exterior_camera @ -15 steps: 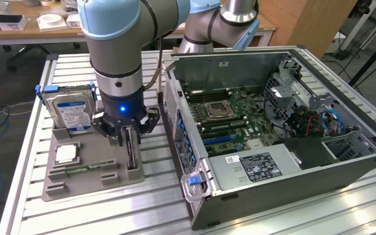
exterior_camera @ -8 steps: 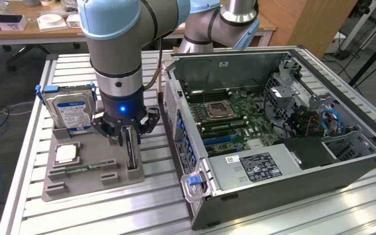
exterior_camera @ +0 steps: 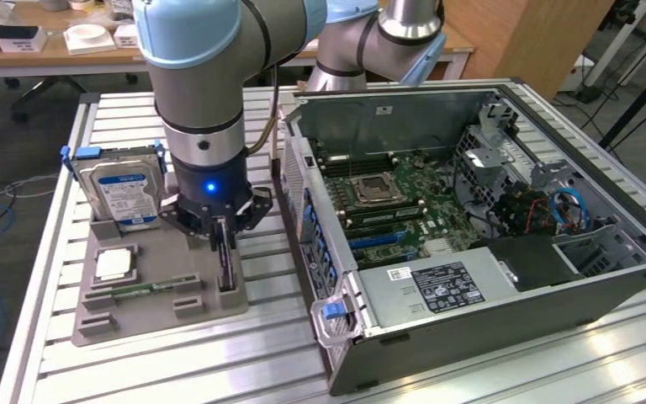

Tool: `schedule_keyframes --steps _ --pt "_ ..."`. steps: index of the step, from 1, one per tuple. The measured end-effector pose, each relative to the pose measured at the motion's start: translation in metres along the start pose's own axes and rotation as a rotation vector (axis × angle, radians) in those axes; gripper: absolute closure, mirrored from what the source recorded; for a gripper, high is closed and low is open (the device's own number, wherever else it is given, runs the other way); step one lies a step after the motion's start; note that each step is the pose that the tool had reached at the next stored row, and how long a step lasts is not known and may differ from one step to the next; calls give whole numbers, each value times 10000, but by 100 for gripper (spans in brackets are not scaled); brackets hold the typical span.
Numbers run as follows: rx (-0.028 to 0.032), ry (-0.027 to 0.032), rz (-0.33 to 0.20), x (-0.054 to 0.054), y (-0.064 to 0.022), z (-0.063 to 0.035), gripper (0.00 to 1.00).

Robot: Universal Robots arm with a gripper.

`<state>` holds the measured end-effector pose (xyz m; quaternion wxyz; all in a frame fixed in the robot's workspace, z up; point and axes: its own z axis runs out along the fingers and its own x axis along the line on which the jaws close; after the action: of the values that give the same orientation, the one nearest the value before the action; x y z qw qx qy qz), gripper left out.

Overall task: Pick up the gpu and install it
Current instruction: 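Pick up the gpu and move the gpu toward the slot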

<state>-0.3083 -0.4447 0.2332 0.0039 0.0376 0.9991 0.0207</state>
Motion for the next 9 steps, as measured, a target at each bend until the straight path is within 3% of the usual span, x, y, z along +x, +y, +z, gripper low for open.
schedule_keyframes --steps 1,9 --pt "0 0 0 0 0 0 69" --pt "0 0 0 0 0 0 73"
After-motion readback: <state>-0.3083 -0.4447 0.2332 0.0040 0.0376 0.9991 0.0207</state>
